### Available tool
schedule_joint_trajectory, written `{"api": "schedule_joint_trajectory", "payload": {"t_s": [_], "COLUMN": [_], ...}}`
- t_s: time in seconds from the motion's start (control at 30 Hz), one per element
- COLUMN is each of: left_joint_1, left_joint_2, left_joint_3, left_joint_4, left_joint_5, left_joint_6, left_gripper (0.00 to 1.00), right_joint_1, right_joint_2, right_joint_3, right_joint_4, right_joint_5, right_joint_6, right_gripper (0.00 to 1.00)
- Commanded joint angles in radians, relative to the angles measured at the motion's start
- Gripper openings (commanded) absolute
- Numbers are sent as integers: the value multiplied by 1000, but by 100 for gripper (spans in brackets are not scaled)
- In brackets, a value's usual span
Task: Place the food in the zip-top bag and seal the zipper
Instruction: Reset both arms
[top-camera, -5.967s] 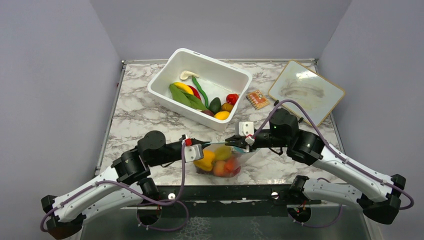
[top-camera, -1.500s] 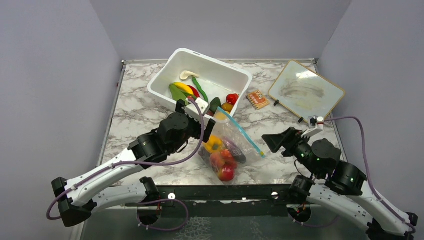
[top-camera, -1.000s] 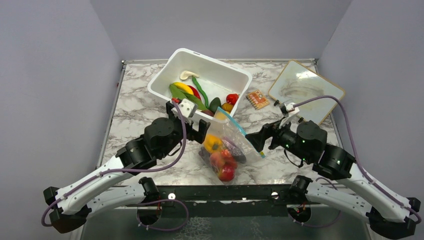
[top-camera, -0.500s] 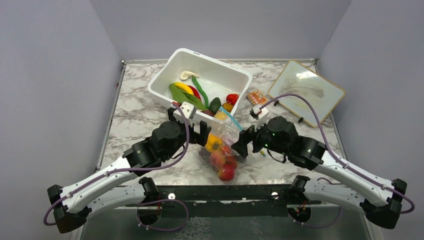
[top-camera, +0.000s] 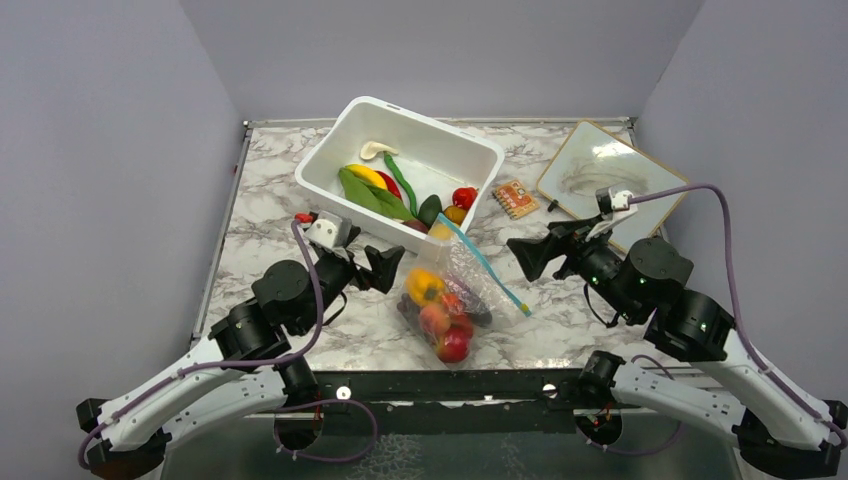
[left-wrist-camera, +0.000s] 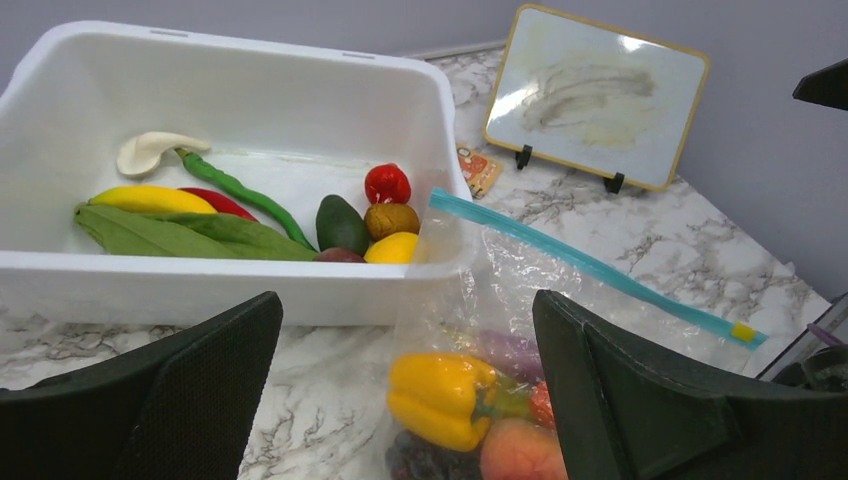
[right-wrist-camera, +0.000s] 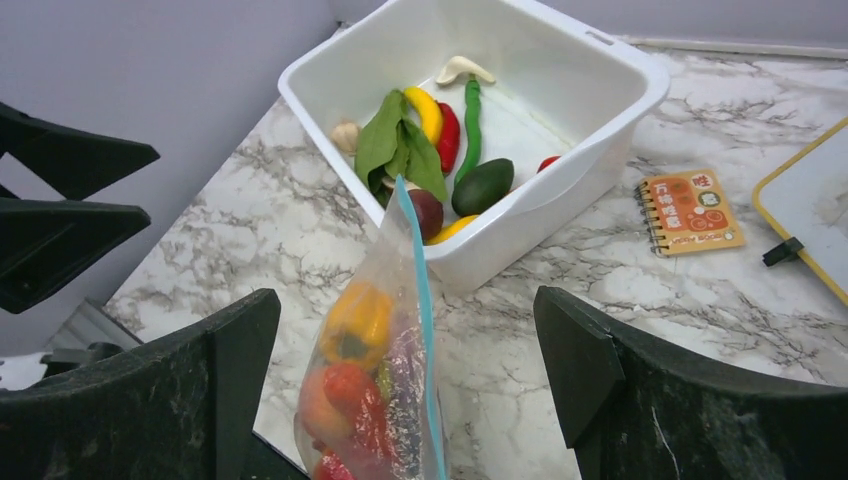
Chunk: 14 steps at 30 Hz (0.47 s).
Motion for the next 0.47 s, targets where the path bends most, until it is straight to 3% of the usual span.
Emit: {"api": "schedule_joint_trajectory", "payload": {"t_s": [0.0,0.43], "left_joint_1": [4,4], "left_joint_2": [-32,-30], "left_joint_3": [29,29], "left_joint_4": [27,51], "left_joint_5": [-16,-37], "left_joint_6": [37,29], "left_gripper": [100,100], "right_joint_1": [0,1], "right_joint_2": [-27,-19], "right_joint_3": [3,-17], "right_joint_4": [-10,-26], "right_joint_5": [101,86], "right_joint_6": [37,66], "right_gripper": [100,100]}}
